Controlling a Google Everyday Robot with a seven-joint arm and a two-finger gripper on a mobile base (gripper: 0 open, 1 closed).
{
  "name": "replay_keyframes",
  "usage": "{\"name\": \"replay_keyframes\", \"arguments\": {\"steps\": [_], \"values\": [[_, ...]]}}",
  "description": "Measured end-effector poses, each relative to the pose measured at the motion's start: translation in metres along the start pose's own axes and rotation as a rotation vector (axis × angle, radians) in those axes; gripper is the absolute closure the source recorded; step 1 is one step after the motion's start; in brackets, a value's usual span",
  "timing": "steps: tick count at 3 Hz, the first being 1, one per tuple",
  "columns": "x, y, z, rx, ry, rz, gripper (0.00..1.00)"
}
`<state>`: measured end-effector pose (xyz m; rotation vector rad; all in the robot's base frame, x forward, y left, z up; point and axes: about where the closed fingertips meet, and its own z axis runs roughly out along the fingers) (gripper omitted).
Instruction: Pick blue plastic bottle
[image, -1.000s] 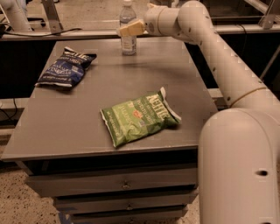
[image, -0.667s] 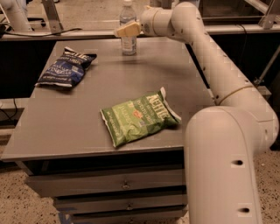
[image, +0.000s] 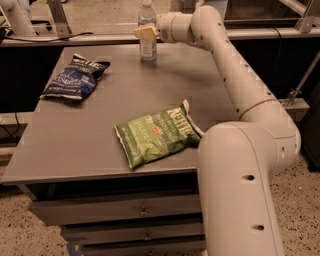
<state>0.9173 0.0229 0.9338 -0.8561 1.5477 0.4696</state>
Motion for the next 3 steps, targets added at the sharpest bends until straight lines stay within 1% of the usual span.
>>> {"name": "replay_keyframes", "arguments": {"steps": [1,2,3], "values": [[-0.002,0.001,-0.005,-0.011,-0.024,0.028,0.64],[-0.020,0.011,-0.024,-0.055,-0.087,0.058,0.88],[-0.052,0.037,-0.058,-0.133,-0.170,0.071,1.00]]}}
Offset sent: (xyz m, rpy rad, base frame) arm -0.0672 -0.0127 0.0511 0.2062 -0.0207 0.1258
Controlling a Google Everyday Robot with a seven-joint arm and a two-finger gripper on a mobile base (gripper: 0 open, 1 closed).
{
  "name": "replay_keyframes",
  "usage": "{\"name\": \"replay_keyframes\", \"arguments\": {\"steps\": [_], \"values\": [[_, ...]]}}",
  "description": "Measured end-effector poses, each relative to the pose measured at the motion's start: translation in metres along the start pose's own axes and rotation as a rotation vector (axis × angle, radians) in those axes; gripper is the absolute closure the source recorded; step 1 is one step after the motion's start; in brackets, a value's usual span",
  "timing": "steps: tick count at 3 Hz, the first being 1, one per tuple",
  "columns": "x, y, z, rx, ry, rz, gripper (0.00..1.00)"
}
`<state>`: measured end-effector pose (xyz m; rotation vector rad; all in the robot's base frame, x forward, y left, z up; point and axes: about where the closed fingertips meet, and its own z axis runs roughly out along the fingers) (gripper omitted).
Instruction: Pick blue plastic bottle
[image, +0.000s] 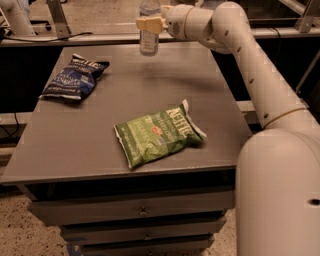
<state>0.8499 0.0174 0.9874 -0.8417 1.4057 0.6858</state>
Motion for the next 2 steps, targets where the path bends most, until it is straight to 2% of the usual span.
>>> {"name": "replay_keyframes", "arguments": {"steps": [1,2], "values": [[-0.030,0.051,-0.040,-0.117,-0.042,0.014,1.00],[-0.027,0.061,-0.044,-0.138,-0.039,0.025,1.00]]}}
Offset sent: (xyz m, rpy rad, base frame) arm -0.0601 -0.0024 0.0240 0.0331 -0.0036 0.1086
